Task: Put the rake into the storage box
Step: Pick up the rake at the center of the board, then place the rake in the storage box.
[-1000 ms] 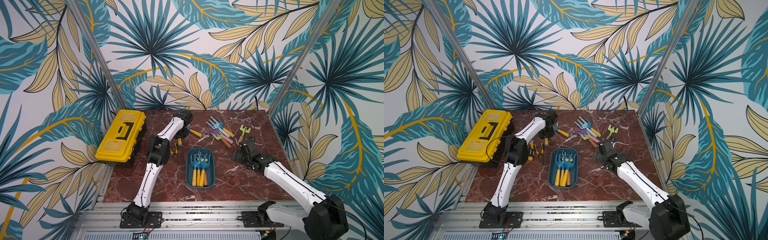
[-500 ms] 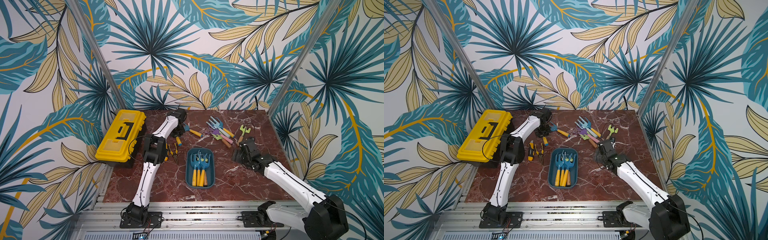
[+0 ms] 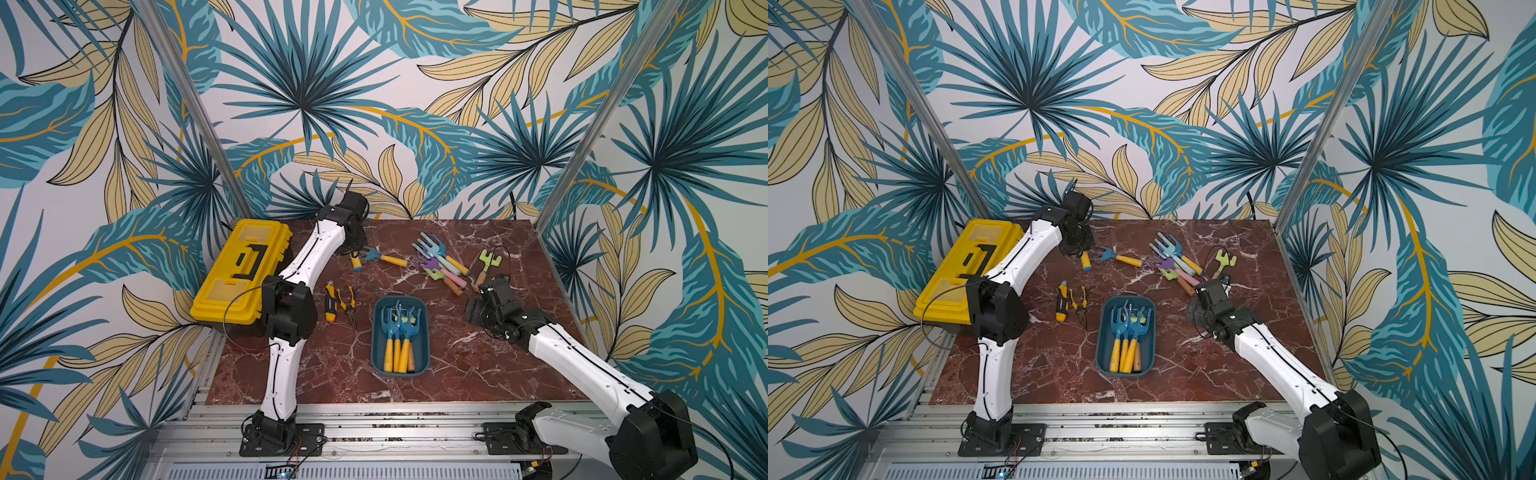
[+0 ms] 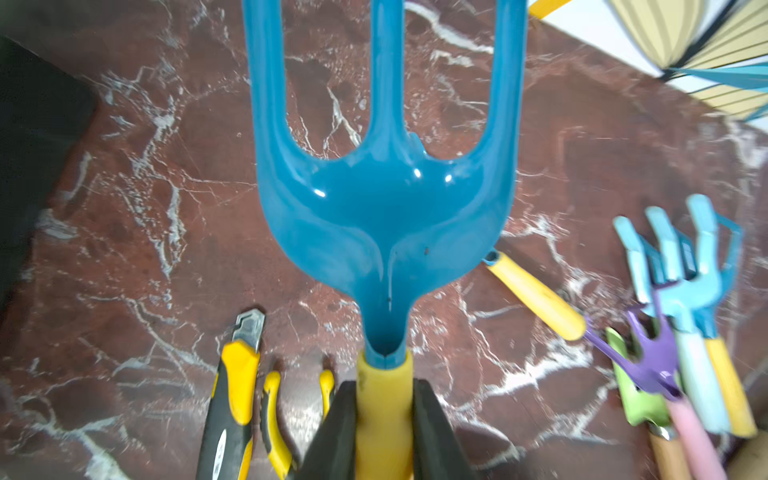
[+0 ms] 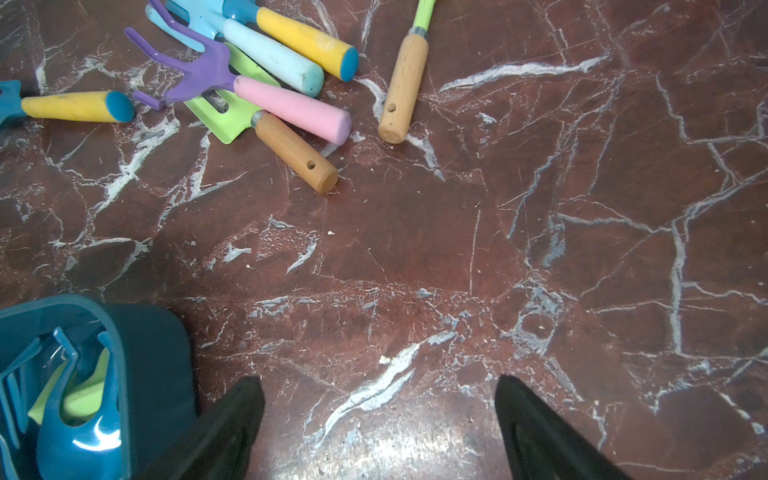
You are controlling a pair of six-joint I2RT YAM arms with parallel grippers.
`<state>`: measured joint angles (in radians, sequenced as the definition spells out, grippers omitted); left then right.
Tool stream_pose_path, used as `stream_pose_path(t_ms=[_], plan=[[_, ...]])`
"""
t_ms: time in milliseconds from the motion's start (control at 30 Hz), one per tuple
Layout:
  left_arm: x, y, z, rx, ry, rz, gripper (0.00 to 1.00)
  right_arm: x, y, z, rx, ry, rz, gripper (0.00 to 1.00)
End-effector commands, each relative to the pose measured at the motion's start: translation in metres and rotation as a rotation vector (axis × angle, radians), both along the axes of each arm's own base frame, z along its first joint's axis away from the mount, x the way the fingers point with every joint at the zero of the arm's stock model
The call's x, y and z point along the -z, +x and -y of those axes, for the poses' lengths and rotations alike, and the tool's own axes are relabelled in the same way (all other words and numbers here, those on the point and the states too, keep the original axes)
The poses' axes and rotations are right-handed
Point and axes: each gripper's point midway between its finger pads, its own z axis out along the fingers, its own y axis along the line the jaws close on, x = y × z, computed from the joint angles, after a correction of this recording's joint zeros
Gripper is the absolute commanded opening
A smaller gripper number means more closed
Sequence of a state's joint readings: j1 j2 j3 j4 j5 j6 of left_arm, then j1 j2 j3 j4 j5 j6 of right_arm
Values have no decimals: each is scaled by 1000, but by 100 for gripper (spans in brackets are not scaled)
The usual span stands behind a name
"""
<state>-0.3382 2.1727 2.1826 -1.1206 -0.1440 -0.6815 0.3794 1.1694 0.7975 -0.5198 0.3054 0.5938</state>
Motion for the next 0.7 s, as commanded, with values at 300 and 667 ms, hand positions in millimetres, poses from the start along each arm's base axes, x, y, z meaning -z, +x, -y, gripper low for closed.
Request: stream_pose_path(t_ms=[300, 667], plan=[[-12, -91, 56, 190, 17, -31, 10, -1, -2, 8, 23, -20, 25, 92], [6, -190, 94, 314, 1, -100, 8, -2, -3, 12, 36, -30, 34, 92]])
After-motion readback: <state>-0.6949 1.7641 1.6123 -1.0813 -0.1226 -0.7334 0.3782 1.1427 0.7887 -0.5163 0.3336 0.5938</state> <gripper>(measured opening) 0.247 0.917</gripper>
